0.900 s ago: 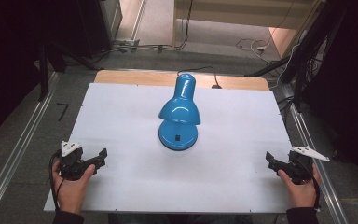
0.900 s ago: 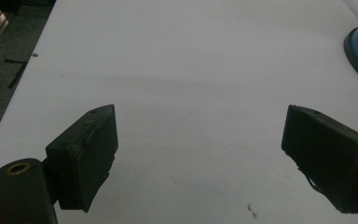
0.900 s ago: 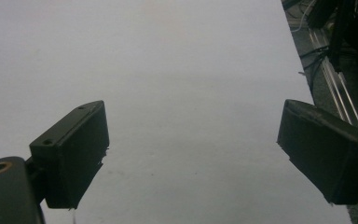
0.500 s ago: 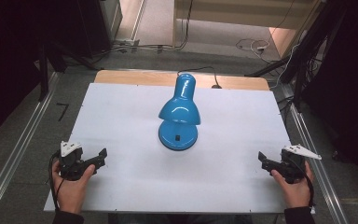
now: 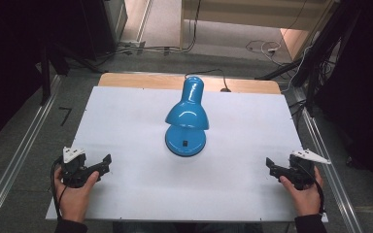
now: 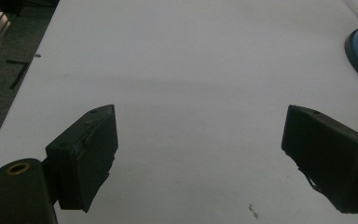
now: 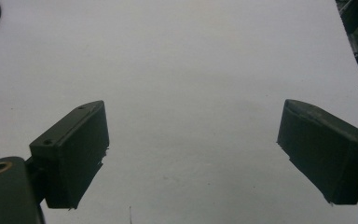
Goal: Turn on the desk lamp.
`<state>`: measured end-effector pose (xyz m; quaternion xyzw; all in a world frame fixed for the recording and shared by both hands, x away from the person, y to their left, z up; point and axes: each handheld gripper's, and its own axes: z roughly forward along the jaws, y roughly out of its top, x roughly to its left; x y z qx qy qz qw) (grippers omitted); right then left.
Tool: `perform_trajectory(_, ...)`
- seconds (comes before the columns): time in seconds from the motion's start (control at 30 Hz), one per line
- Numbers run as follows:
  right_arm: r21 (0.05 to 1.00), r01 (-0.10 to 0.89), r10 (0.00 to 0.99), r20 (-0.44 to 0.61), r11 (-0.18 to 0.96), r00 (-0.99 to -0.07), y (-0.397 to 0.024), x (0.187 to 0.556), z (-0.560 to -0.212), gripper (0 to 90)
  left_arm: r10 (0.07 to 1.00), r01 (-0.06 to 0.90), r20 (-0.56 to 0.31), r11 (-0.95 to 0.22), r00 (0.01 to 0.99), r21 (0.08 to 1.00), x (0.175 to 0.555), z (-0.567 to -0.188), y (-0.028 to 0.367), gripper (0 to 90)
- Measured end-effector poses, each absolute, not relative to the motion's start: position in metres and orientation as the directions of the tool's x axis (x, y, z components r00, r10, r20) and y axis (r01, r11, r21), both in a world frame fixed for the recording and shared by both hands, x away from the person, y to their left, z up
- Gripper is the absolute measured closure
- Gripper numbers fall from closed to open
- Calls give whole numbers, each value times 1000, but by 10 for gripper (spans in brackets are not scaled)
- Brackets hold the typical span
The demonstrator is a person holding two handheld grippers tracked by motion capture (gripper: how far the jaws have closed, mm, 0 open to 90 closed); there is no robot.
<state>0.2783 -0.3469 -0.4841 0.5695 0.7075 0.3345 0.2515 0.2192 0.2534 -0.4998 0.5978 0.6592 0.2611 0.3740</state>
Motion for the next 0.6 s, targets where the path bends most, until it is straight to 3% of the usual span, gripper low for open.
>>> perform_trajectory(0.6,767,625,961,40,147,-275,-325,284,-481,76,984,594,-177,146,-7,791,219,-500,253,116)
